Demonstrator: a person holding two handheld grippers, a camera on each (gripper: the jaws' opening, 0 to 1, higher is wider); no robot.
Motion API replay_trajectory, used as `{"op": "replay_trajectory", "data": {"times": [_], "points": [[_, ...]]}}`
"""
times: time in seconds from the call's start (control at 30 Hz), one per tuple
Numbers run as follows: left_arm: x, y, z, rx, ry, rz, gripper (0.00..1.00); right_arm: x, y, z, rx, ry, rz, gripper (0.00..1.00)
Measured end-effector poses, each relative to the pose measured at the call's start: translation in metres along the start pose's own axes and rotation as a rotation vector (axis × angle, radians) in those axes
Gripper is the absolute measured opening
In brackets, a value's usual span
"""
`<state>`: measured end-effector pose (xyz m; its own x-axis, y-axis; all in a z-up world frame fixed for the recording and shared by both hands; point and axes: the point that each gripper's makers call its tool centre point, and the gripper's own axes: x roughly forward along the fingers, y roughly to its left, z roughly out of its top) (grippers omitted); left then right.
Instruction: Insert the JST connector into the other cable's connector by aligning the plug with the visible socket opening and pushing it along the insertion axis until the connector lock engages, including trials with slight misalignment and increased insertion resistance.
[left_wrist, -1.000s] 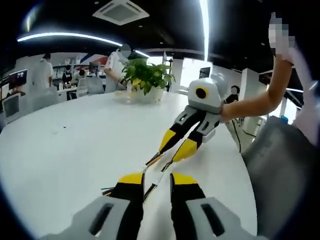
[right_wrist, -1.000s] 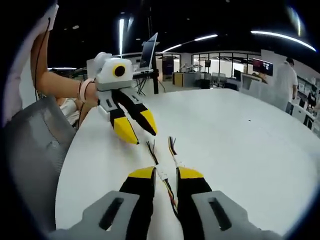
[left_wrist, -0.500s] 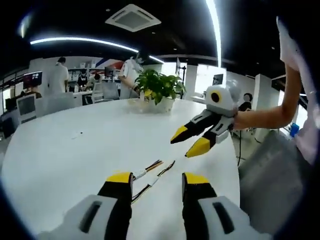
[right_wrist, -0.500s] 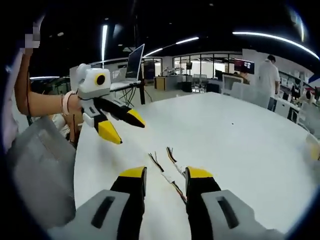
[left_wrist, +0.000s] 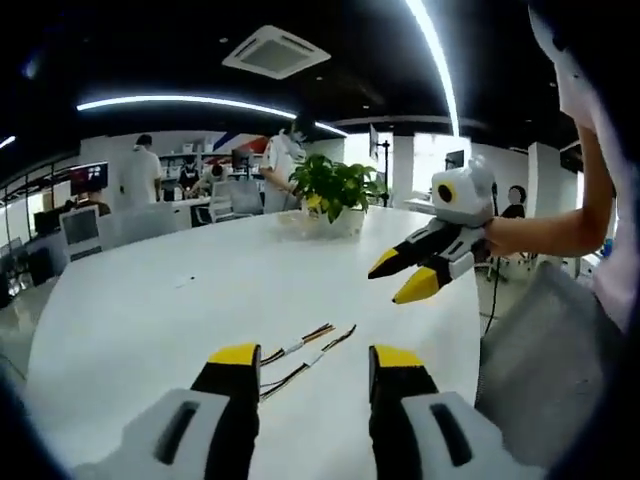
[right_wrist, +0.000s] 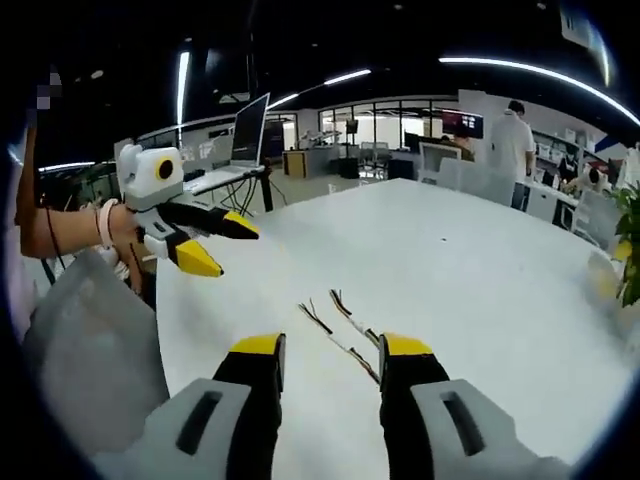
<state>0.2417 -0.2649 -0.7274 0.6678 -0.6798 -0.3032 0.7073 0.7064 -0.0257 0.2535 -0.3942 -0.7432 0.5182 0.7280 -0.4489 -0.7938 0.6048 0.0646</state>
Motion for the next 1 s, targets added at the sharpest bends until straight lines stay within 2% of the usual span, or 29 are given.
{"op": "replay_trajectory", "data": {"times": [0.27,0.4,0.67,0.8,0.87,0.93,1.0], "points": [[-0.021,-0.002,-0.007,-0.016,0.045,0.027,0.49,-0.019,0.009,-0.016,0.064,0.044,-0.021,0.44],[-0.028,-0.004,-0.005,-0.010,0.037,0.050,0.51,-0.028,0.011,-0.019,0.091,0.036,-0.043,0.45],[-0.037,-0.017,-0.016,-0.071,0.060,0.059,0.59,-0.038,0.020,-0.020,0.125,0.040,-0.070,0.46],[-0.039,-0.025,-0.024,-0.118,0.081,0.050,0.62,-0.040,0.029,-0.023,0.140,0.058,-0.075,0.47],[-0.042,-0.030,-0.031,-0.095,0.105,0.034,0.61,-0.039,0.033,-0.027,0.140,0.070,-0.075,0.47],[-0.047,-0.027,-0.044,-0.053,0.167,0.058,0.61,-0.038,0.035,-0.033,0.152,0.083,-0.081,0.48],[-0.047,-0.029,-0.046,-0.085,0.162,0.060,0.62,-0.036,0.037,-0.039,0.189,0.095,-0.082,0.49]]}}
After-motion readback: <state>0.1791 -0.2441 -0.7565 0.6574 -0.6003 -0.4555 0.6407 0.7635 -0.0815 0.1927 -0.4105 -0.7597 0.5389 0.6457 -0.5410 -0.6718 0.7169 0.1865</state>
